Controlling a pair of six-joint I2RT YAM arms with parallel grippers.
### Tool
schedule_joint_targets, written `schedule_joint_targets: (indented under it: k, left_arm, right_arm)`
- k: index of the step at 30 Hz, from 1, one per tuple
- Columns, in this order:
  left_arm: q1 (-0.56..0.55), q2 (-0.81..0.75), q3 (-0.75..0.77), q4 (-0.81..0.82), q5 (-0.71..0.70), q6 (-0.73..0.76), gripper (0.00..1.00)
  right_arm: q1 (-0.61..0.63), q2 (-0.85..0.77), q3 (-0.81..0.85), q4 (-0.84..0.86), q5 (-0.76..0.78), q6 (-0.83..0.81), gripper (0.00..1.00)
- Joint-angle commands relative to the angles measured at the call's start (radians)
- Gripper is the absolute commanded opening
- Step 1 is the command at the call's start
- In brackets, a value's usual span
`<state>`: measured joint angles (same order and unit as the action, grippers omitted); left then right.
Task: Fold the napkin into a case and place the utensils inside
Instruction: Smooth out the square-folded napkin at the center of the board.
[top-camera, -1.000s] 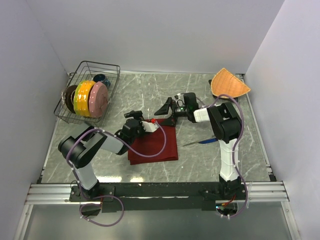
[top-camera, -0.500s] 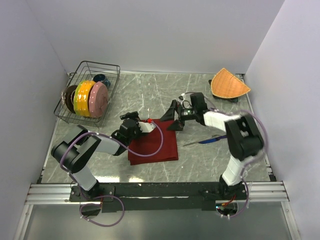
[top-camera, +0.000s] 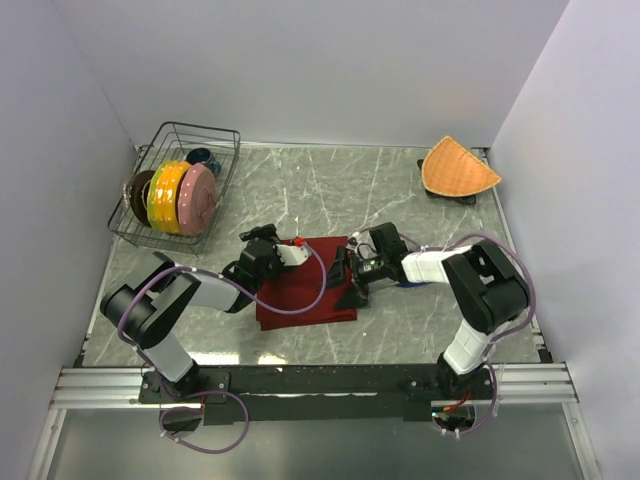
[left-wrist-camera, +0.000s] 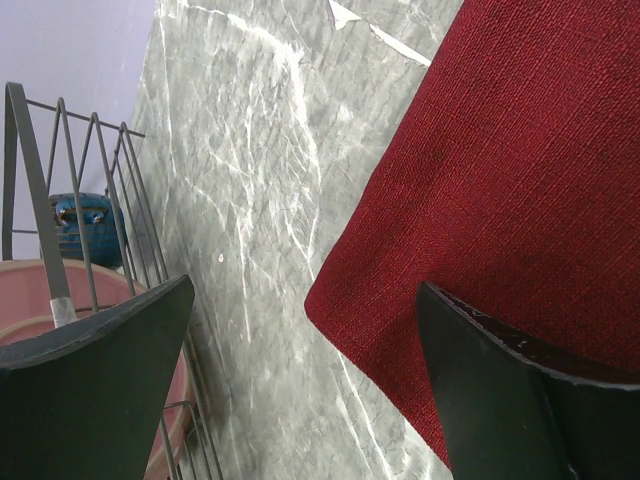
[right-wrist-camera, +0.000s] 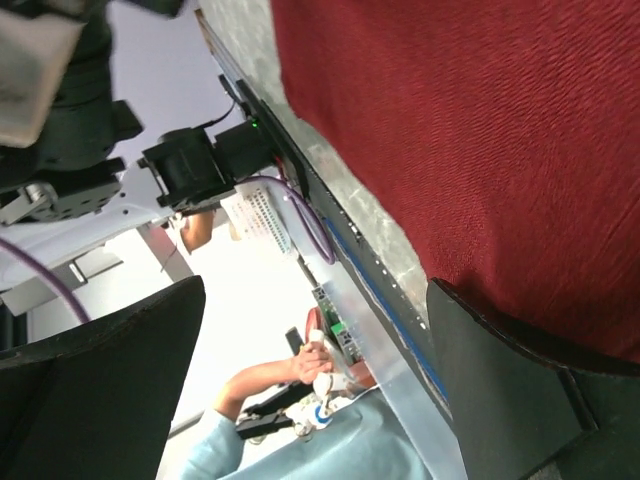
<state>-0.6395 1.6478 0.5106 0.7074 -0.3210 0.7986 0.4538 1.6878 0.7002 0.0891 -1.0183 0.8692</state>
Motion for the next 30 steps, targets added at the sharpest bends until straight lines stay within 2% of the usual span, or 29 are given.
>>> schedule_joint_targets:
  k: [1, 11, 18, 20, 23, 24, 25, 26, 27, 29, 30]
  left_arm:
    - [-0.008, -0.023, -0.006, 0.006, -0.006, -0.018, 0.99]
    - [0.0, -0.045, -0.037, -0.005, 0.01, -0.05, 0.99]
    - [0.035, -0.215, 0.054, -0.25, 0.144, -0.19, 0.99]
    - [0.037, -0.325, 0.089, -0.325, 0.195, -0.229, 0.99]
    - [0.055, -0.475, 0.196, -0.628, 0.359, -0.288, 0.98]
    - [0.069, -0.509, 0.224, -0.86, 0.528, -0.259, 0.95]
    - [0.111, -0.581, 0.245, -0.961, 0.613, -0.216, 0.89]
    - [0.132, -0.623, 0.253, -1.061, 0.696, -0.17, 0.87]
    - [0.145, -0.666, 0.241, -1.185, 0.744, -0.079, 0.86]
    - [0.153, -0.776, 0.185, -1.284, 0.777, -0.009, 0.75]
    - [0.153, -0.807, 0.165, -1.31, 0.769, 0.01, 0.71]
  right_arm:
    - [0.0, 0.061, 0.016, -0.027, -0.009, -0.074, 1.0]
    - [-0.079, 0.207, 0.102, -0.386, 0.009, -0.386, 1.0]
    - [-0.037, 0.052, 0.186, -0.546, -0.023, -0.481, 1.0]
    - [-0.027, -0.008, 0.222, -0.594, -0.022, -0.527, 1.0]
    - [-0.021, -0.074, 0.249, -0.669, -0.002, -0.578, 1.0]
    - [-0.021, -0.092, 0.258, -0.689, 0.021, -0.605, 1.0]
    - [-0.021, -0.129, 0.263, -0.692, 0.044, -0.617, 1.0]
    - [-0.021, -0.143, 0.268, -0.696, 0.096, -0.633, 1.0]
    - [-0.021, -0.164, 0.28, -0.701, 0.121, -0.665, 0.96]
    - [-0.021, -0.181, 0.289, -0.7, 0.167, -0.685, 0.89]
    - [-0.021, -0.195, 0.297, -0.7, 0.187, -0.709, 0.77]
